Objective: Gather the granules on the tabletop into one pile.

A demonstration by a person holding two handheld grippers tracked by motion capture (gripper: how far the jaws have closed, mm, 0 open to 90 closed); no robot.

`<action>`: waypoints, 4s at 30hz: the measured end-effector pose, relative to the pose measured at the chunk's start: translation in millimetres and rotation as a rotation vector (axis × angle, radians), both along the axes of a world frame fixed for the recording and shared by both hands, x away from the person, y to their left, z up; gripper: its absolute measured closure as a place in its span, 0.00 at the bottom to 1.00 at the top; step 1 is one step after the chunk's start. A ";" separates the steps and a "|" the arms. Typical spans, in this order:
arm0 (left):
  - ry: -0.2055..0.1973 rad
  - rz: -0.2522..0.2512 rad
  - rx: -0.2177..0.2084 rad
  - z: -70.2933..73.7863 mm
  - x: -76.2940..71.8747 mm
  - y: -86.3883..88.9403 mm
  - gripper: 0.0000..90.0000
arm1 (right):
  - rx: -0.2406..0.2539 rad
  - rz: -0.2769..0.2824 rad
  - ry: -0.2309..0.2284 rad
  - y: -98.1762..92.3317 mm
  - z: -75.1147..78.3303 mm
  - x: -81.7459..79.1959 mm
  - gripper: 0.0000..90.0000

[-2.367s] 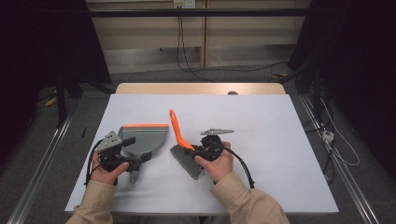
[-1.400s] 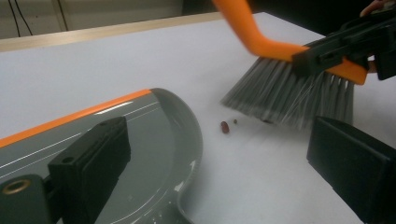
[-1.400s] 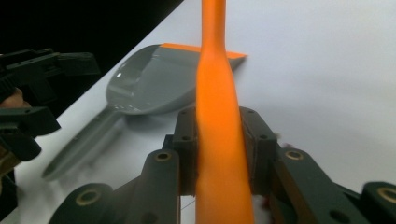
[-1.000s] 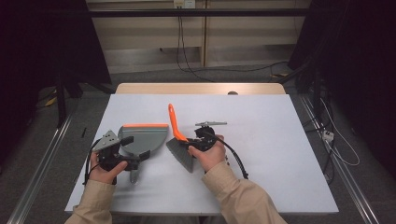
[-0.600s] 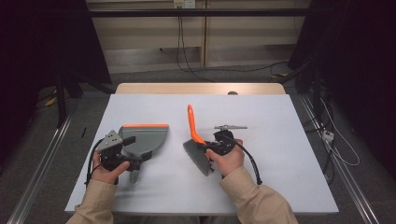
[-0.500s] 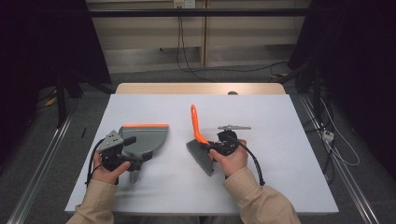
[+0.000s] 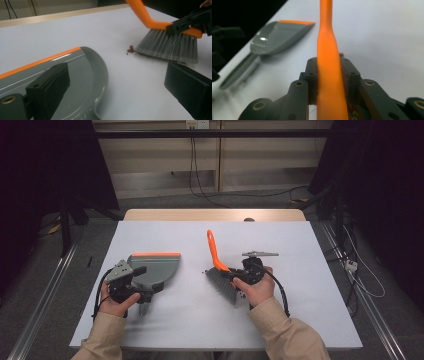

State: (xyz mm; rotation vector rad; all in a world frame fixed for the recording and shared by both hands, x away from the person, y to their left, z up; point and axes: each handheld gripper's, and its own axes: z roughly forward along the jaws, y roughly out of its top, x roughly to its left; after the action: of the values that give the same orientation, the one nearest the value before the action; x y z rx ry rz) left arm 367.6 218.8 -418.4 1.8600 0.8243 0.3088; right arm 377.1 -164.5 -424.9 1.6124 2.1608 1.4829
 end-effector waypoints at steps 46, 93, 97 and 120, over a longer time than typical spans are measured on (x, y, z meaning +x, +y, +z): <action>0.008 0.044 0.003 -0.3 1.3 8.0 0.07 | -0.314 0.688 -0.463 9.1 -6.6 78.0 0.79; 0.013 0.039 0.007 -1.5 2.2 5.9 0.07 | -0.305 0.698 -0.492 25.5 -6.0 75.5 0.79; 0.012 0.047 0.000 -0.5 1.2 8.9 0.07 | -0.287 0.741 -0.498 26.5 -7.5 69.6 0.79; 0.012 0.032 0.007 -1.6 0.8 6.3 0.07 | -0.241 0.676 -0.502 -14.3 7.2 41.5 0.79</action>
State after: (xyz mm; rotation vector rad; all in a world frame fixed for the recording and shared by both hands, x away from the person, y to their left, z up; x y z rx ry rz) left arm 368.4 225.1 -420.0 1.8583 0.8635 0.3212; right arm 418.7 -178.8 -417.6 0.3647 2.5237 1.4519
